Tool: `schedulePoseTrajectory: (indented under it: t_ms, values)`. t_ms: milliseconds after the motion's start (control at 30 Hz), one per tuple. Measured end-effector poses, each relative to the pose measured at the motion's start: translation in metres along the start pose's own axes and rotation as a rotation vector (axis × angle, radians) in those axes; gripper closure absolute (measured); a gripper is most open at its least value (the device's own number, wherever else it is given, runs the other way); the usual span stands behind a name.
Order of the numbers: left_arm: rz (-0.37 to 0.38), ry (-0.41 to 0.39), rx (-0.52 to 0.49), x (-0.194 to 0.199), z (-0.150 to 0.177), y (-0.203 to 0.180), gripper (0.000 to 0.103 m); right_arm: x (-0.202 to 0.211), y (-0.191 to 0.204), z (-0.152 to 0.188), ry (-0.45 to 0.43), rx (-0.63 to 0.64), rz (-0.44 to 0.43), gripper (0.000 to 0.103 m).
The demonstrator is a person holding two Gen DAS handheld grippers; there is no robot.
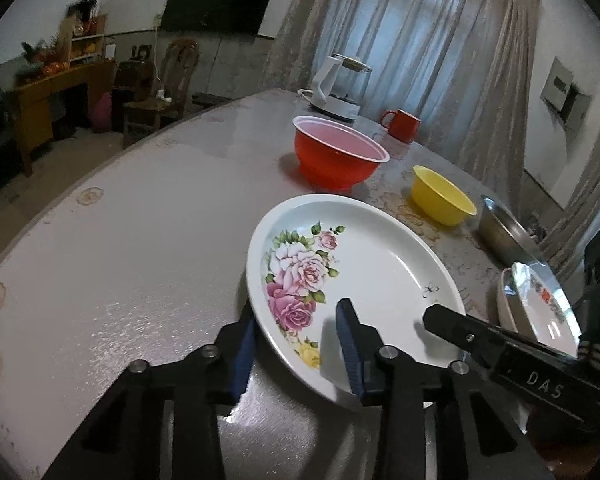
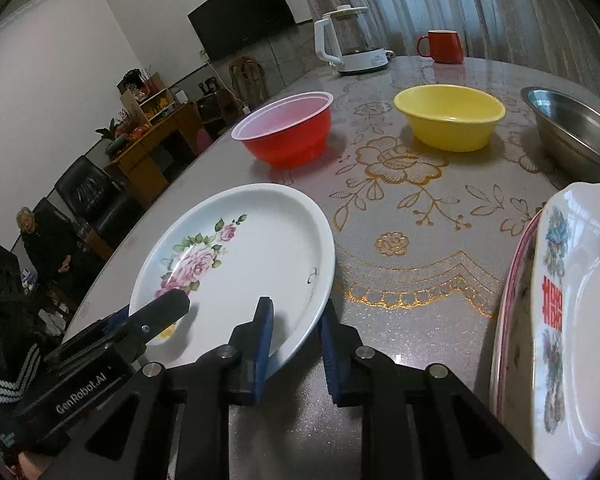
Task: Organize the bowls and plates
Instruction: 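Lift the rose-print plate off the table with both grippers, then carry the rose-print plate with both grippers toward the plate stack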
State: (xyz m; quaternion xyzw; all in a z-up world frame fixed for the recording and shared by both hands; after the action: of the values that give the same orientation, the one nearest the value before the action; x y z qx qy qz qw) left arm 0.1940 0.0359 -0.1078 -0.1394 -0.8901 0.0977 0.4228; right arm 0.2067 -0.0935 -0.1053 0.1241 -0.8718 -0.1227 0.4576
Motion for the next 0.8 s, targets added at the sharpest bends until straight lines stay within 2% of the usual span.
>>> schedulePoseTrajectory:
  t_ms: [133,300,600,800]
  values:
    - [-0.015,-0.013,0.004,0.002,0.000,0.002,0.069,0.003,0.001,0.001,-0.013,0.008,0.010,0.081]
    - [-0.038,-0.066,-0.006,0.010,0.000,0.002,0.069,0.010,0.009,0.002,-0.045,0.050,0.019,0.081]
    - [-0.063,-0.099,-0.051,0.017,0.000,-0.002,0.069,0.017,0.010,0.004,-0.069,0.052,0.018,0.081]
    - [-0.037,-0.097,-0.052,0.020,0.005,-0.008,0.069,0.029,0.013,0.006,-0.101,0.127,0.055,0.081]
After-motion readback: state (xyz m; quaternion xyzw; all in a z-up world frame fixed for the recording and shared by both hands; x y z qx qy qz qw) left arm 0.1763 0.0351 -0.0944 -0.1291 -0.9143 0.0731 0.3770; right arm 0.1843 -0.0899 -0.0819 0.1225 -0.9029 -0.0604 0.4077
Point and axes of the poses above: each gripper's, at about its wrist camera, not at the fingertips, and x roughly against the way its jaws point, y to its left, z to its underside, the point moved 8 cm from there along -x, roughly the way its jaws point, and after that the axes turned 7 degrees about y, right-handed, at the moved point
